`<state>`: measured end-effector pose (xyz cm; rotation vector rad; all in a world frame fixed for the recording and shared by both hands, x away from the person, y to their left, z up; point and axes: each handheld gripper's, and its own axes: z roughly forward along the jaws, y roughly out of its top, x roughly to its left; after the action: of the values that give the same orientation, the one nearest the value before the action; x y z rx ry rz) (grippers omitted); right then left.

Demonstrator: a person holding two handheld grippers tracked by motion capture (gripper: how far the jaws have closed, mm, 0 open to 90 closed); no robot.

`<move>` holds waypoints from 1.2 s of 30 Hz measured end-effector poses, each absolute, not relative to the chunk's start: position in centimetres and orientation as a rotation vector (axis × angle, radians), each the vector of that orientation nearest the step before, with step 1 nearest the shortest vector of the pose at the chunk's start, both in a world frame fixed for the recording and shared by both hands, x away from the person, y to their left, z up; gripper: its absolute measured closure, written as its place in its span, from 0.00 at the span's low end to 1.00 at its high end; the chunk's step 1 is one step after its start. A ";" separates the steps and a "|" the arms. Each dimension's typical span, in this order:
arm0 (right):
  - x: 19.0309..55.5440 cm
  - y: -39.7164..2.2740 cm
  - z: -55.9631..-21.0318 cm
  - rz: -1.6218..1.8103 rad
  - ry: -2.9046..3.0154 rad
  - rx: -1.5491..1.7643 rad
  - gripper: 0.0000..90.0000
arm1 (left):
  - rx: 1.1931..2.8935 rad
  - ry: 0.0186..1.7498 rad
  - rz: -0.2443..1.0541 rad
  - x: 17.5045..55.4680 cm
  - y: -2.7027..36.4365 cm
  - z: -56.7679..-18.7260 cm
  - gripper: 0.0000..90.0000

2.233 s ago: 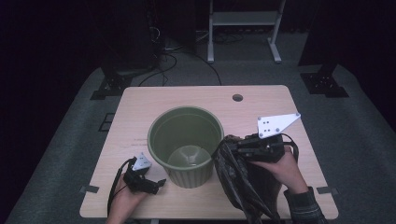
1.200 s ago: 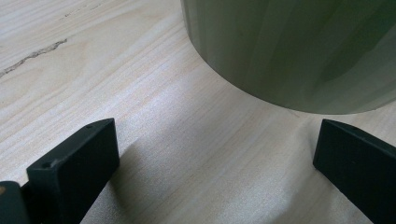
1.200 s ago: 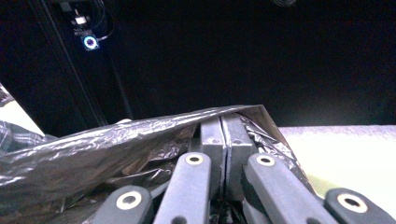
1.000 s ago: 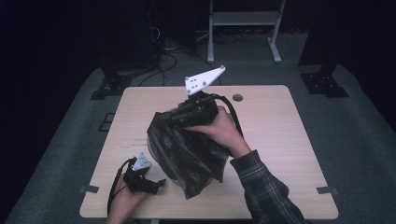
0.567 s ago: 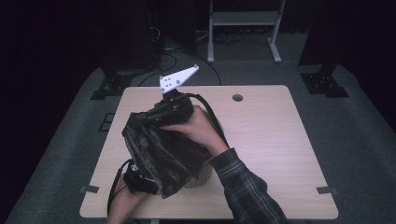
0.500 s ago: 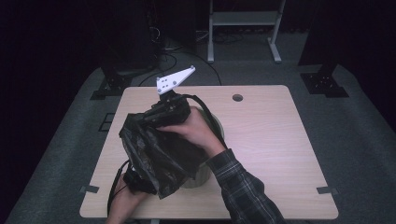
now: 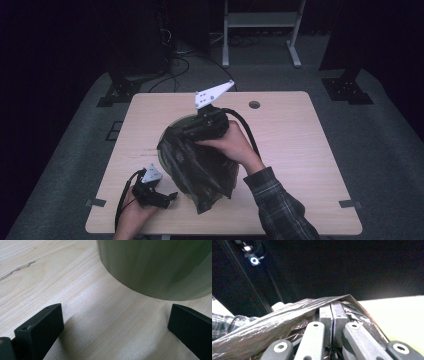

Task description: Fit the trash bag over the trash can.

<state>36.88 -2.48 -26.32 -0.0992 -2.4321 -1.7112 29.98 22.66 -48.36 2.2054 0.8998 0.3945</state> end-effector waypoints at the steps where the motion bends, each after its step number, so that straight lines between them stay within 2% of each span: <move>1: 37.0 -3.1 -26.5 -1.708 -2.445 -0.119 0.99 | 2.206 0.900 0.395 30.0 22.7 -48.4 0.00; 22: 37.6 -9.7 -28.3 -1.610 -2.698 -0.343 0.98 | 2.205 0.900 0.396 30.0 22.7 -48.4 0.00; 24: 37.8 -10.0 -28.5 -1.614 -2.699 -0.357 0.92 | 2.205 0.900 0.396 30.0 22.7 -48.4 0.00; 28: 37.7 -10.5 -28.8 -1.648 -2.681 -0.403 0.73 | 2.205 0.900 0.396 30.0 22.7 -48.4 0.00; 36: 36.3 -12.5 -28.0 -1.717 -2.691 -0.434 0.57 | 2.205 0.900 0.396 30.0 22.7 -48.4 0.00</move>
<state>36.28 -12.53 -28.02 -0.4337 -2.6906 -1.7174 29.98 22.66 -48.37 2.2051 0.9001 0.3957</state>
